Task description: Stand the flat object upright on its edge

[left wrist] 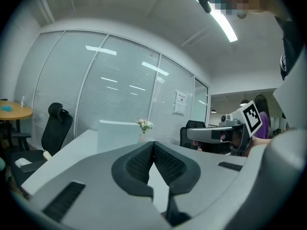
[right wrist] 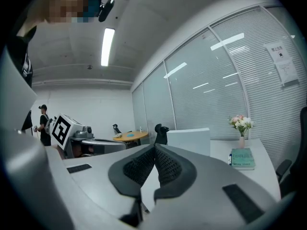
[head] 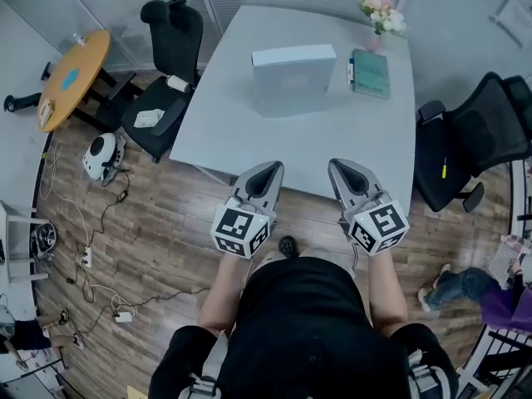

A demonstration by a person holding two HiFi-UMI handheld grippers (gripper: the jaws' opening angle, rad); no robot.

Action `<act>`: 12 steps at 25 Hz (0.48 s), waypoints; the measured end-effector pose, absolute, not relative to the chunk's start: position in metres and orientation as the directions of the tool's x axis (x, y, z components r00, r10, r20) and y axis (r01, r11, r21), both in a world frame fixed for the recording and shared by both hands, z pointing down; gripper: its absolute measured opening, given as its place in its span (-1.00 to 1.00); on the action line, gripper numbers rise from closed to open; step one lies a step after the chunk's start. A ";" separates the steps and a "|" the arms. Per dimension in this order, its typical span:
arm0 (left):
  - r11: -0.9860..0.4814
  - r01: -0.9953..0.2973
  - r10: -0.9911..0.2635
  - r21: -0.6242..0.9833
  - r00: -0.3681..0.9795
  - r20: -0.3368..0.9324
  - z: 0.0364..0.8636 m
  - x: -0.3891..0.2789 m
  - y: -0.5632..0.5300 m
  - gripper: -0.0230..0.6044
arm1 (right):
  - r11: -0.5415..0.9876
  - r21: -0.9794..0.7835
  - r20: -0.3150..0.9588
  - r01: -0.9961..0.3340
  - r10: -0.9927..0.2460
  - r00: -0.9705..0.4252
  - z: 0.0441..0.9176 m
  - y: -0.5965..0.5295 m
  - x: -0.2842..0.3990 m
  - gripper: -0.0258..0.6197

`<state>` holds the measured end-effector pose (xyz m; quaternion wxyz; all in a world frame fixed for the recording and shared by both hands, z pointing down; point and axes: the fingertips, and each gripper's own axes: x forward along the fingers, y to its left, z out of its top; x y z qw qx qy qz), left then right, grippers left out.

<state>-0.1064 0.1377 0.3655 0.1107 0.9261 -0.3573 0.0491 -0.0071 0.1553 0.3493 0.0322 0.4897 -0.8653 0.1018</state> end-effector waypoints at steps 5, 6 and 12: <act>-0.715 -0.678 -0.657 0.170 0.735 0.166 0.363 -0.107 0.142 -0.85 | 0.494 -0.141 0.159 -0.858 -0.844 -0.512 0.350 0.161 -0.006 -0.87; -0.712 -0.682 -0.663 0.165 0.731 0.162 0.362 -0.108 0.143 -0.85 | 0.492 -0.144 0.157 -0.858 -0.845 -0.511 0.349 0.163 -0.006 -0.87; -0.704 -0.691 -0.674 0.163 0.723 0.156 0.359 -0.108 0.149 -0.85 | 0.490 -0.135 0.157 -0.861 -0.848 -0.507 0.347 0.171 -0.003 -0.87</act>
